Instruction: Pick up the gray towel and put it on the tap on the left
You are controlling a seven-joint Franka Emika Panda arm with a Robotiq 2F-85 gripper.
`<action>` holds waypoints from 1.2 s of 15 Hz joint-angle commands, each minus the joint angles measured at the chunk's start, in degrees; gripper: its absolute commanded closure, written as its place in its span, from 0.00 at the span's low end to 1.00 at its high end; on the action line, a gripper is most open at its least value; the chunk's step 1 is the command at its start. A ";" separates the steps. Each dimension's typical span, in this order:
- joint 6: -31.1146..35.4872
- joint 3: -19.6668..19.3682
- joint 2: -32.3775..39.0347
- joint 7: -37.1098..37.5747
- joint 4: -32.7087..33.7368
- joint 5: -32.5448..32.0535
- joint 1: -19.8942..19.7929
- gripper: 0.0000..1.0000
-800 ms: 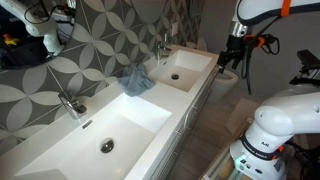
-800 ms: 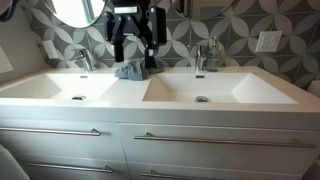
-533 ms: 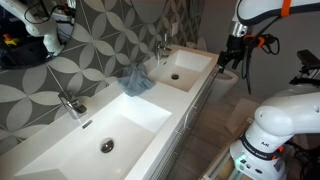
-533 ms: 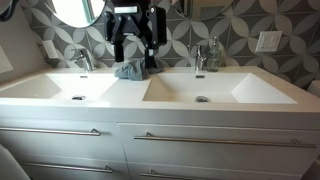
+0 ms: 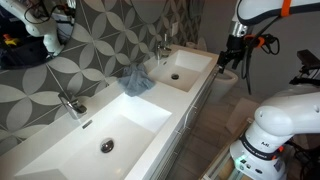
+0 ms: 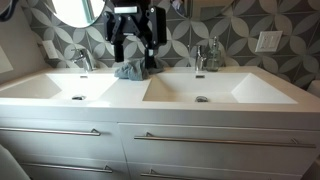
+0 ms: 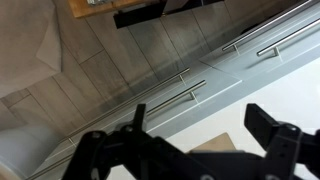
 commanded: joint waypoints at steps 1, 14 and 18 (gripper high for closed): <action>2.52 1.76 1.11 0.38 2.59 0.90 2.29 0.00; 28.47 16.60 23.65 5.91 18.80 5.28 15.45 0.00; 34.46 17.14 32.81 6.89 21.56 4.52 15.52 0.00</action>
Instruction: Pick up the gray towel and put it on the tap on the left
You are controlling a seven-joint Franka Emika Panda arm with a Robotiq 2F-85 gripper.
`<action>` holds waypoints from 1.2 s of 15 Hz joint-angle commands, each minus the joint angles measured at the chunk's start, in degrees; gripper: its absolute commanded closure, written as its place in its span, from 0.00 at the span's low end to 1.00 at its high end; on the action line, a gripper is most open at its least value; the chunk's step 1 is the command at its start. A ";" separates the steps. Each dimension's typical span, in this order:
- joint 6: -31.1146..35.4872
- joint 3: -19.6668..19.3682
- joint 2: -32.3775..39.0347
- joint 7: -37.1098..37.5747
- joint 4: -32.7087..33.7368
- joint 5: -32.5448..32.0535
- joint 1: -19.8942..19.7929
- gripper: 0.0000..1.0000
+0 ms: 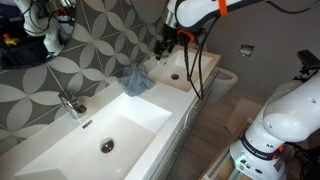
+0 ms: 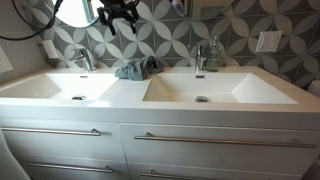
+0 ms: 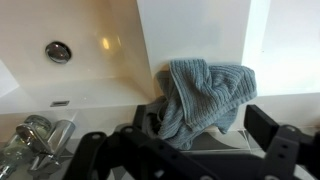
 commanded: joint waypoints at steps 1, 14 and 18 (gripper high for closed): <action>3.65 0.61 9.01 2.02 4.63 -0.83 -0.06 0.00; 5.85 -0.04 16.52 1.75 7.64 -1.58 0.52 0.00; 10.64 0.51 22.20 4.51 11.01 -3.83 0.58 0.00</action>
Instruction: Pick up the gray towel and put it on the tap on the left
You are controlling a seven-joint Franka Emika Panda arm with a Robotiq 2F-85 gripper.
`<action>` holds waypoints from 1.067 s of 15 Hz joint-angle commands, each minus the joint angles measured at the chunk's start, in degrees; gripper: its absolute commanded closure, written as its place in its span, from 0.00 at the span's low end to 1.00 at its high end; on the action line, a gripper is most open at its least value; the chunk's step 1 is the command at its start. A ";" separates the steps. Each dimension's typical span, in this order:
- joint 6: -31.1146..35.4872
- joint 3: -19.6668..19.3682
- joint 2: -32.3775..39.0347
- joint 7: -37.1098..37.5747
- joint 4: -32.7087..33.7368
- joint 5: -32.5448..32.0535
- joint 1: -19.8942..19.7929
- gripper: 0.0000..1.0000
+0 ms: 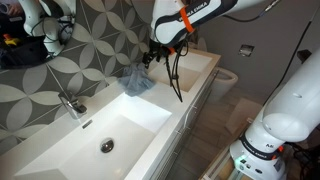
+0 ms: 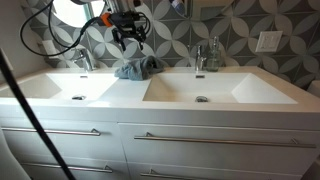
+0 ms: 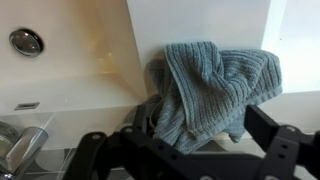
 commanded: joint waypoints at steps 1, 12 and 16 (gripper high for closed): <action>3.36 0.12 5.86 3.39 3.96 -2.80 0.58 0.00; 5.18 -2.80 20.10 9.93 14.73 -8.87 3.76 0.34; 3.76 -4.59 23.36 12.00 17.30 -10.96 5.80 0.62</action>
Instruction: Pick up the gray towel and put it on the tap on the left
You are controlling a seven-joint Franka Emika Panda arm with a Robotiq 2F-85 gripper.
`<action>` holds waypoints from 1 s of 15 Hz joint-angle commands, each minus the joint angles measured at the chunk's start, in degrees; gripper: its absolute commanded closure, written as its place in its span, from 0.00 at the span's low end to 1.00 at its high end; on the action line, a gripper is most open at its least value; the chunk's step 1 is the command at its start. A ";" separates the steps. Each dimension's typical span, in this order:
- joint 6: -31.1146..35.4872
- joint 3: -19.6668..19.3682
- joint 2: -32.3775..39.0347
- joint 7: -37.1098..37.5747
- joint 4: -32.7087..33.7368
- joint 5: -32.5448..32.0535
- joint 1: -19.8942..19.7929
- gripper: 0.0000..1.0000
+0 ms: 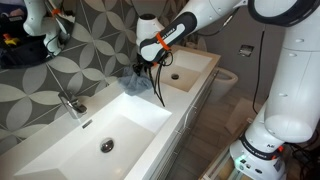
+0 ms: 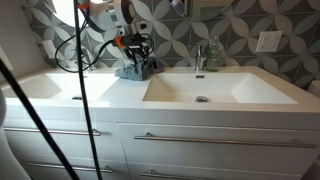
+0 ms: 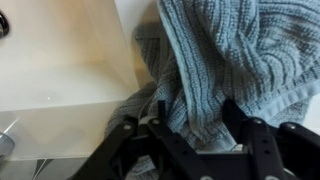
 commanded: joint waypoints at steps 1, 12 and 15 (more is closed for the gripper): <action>-1.56 -2.36 3.51 3.23 3.72 -2.66 2.65 0.70; -10.81 -2.29 1.38 6.26 6.87 -0.95 5.74 0.98; -11.69 -1.38 -3.19 7.11 5.32 -0.48 6.10 0.98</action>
